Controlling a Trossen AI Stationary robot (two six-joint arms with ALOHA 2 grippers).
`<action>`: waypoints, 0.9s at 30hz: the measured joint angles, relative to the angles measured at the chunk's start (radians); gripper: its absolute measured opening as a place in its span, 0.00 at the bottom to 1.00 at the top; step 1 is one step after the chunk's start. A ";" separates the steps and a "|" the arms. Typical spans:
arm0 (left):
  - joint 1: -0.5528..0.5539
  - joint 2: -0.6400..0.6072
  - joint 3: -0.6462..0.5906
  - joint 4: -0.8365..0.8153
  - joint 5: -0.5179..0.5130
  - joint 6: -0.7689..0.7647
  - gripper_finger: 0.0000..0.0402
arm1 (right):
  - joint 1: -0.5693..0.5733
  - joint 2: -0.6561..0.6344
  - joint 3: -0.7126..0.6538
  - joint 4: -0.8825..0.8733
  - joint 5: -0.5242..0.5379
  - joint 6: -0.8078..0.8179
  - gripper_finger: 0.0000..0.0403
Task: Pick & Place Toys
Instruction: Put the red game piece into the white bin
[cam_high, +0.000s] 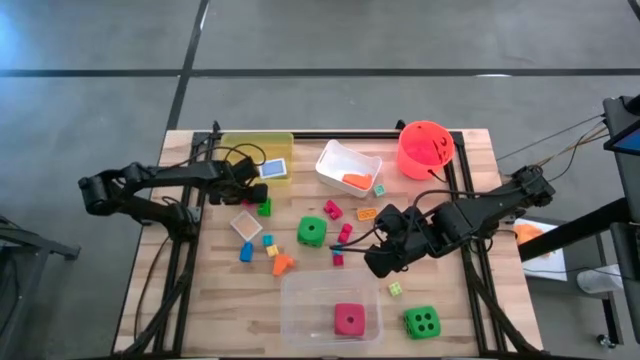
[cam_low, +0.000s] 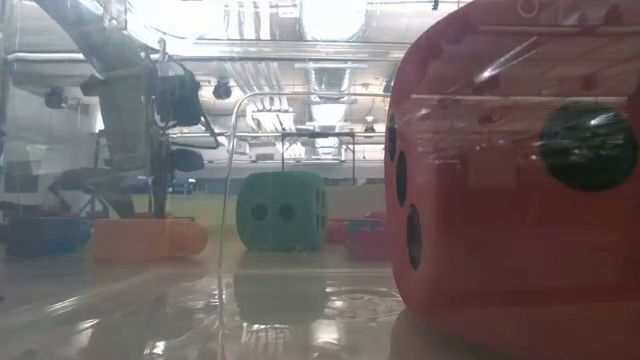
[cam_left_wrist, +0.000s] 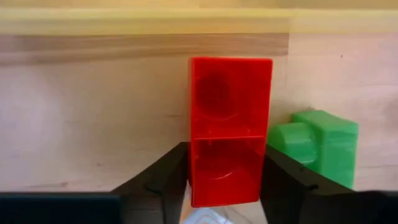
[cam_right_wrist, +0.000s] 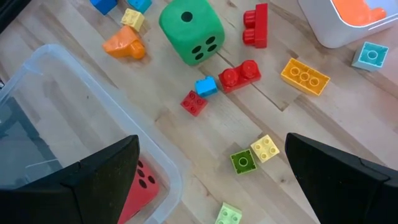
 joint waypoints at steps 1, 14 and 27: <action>0.000 0.002 0.000 0.006 0.002 0.013 0.36 | 0.000 0.000 0.000 0.001 0.000 0.000 0.98; -0.002 -0.001 0.003 -0.004 0.054 0.060 0.29 | 0.000 0.000 0.000 0.010 -0.001 -0.004 0.98; -0.048 -0.198 0.062 -0.094 0.158 0.077 0.29 | -0.008 0.000 0.000 0.017 -0.001 -0.174 0.98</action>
